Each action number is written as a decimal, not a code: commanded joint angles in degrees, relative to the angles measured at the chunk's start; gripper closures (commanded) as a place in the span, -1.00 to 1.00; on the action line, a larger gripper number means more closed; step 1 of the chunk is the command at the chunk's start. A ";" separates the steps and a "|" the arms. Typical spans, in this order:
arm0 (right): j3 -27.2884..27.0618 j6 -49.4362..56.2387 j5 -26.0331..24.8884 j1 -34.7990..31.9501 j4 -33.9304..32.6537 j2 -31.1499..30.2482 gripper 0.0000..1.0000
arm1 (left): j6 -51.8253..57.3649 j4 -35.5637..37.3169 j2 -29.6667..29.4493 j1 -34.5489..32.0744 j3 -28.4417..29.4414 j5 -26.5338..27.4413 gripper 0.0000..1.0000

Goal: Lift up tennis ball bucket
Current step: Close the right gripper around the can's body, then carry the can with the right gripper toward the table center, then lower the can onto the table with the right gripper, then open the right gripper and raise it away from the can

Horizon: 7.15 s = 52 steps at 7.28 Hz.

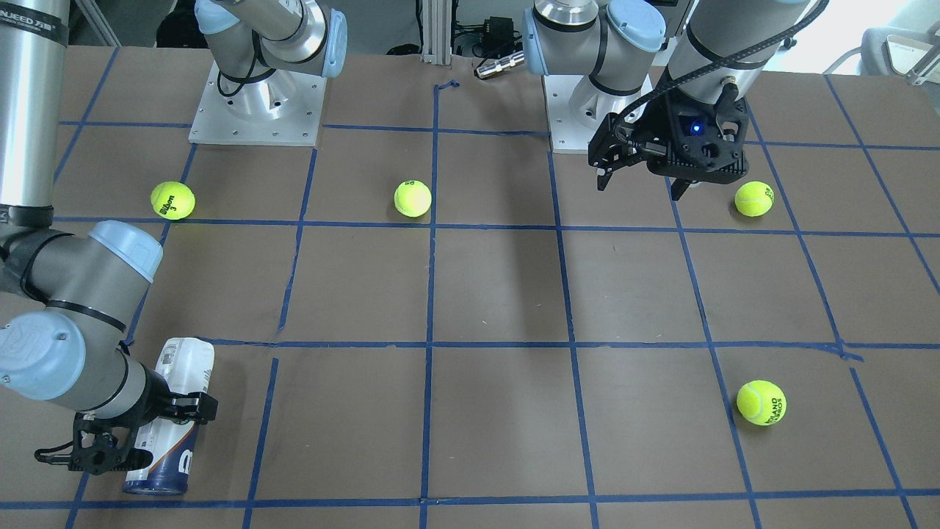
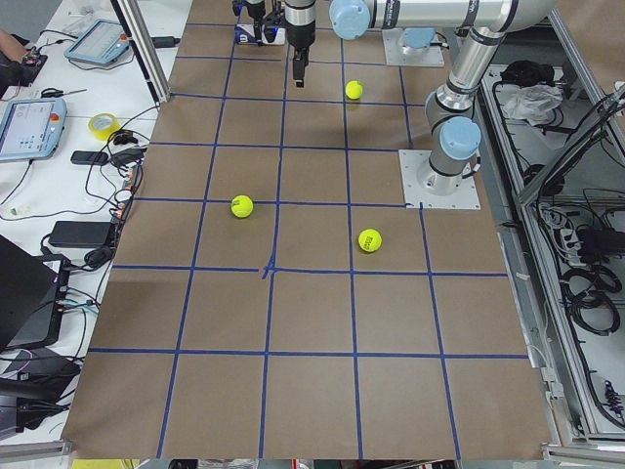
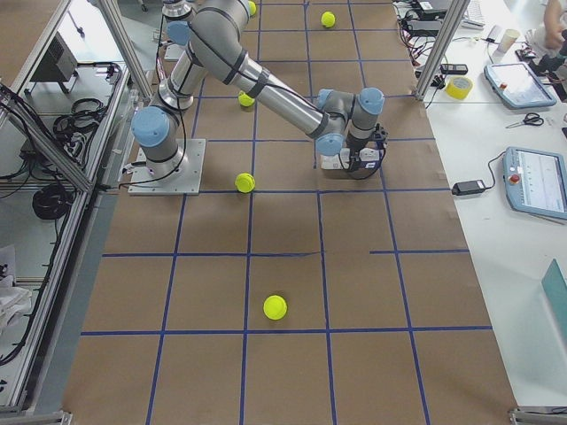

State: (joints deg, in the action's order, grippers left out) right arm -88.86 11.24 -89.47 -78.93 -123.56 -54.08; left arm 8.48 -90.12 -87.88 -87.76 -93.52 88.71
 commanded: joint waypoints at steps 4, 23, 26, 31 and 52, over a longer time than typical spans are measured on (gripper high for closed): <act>0.18 6.15 1.05 -7.08 1.04 -4.09 -0.13 | 0.84 -0.41 -0.18 0.66 -0.61 0.32 -1.00; 0.35 59.95 -0.70 -37.96 -8.80 -1.03 -0.13 | 4.71 -1.37 0.87 12.79 -0.35 2.52 -1.00; 1.41 58.46 -0.70 -38.23 -9.77 0.81 -0.13 | 4.71 -1.64 0.78 12.53 -0.43 2.52 -1.00; 1.50 57.67 -0.79 -38.85 -11.18 2.22 -0.16 | 4.71 -1.81 0.87 12.35 -1.05 2.52 -1.00; 0.62 32.13 8.96 -14.06 18.67 -26.39 -1.00 | 14.29 10.36 -8.25 12.44 -6.57 -20.73 -1.00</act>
State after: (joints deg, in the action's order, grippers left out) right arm -88.27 49.02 -80.27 -93.00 -108.57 -76.92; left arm 22.59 -84.64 -93.45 -75.33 -97.96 73.07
